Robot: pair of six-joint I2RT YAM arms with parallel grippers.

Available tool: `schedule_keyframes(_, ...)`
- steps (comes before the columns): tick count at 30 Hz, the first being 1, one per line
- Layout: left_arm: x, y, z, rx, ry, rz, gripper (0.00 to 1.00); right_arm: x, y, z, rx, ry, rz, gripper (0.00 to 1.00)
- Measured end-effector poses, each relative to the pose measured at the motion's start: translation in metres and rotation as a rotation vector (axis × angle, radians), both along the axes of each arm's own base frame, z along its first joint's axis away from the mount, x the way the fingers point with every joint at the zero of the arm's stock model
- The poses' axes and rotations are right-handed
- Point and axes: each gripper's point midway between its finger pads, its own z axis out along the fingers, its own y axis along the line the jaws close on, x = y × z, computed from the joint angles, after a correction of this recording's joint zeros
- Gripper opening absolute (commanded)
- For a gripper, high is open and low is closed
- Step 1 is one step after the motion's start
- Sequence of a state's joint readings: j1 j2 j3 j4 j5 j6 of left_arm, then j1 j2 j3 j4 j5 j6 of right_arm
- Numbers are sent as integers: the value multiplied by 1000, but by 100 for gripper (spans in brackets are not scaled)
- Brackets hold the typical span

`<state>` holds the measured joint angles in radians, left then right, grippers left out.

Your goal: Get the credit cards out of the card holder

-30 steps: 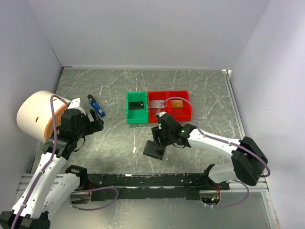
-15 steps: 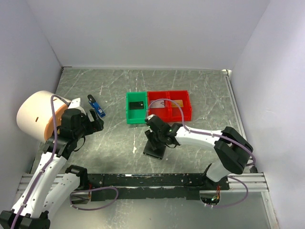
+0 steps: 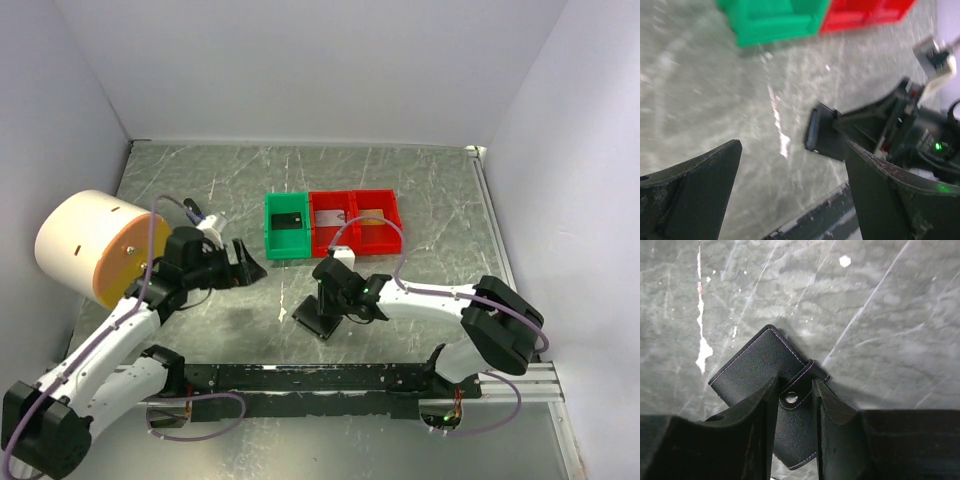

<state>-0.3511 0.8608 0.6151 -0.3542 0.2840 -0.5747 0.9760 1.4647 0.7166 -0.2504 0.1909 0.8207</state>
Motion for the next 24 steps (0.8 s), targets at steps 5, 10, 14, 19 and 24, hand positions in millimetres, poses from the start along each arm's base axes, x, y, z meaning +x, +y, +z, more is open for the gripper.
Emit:
schedule_keyframes(5, -40, -57, -20, -45, 83, -148, 95, -12, 9, 0, 94, 32, -94, 32)
schedule_keyframes(10, -75, -95, -59, 5, 187, -165, 95, -20, 14, 2, 155, 65, -168, 35)
schedule_keyframes(14, -97, -98, -88, 36, 252, -107, 95, -24, 13, 3, 174, 78, -192, 36)
schedule_keyframes(19, -105, -100, -100, 11, 270, 8, 97, -25, 13, 3, 181, 86, -200, 36)
schedule_keyframes(24, -100, -106, -111, -71, 283, 93, 90, -31, 12, 1, 205, 109, -205, 37)
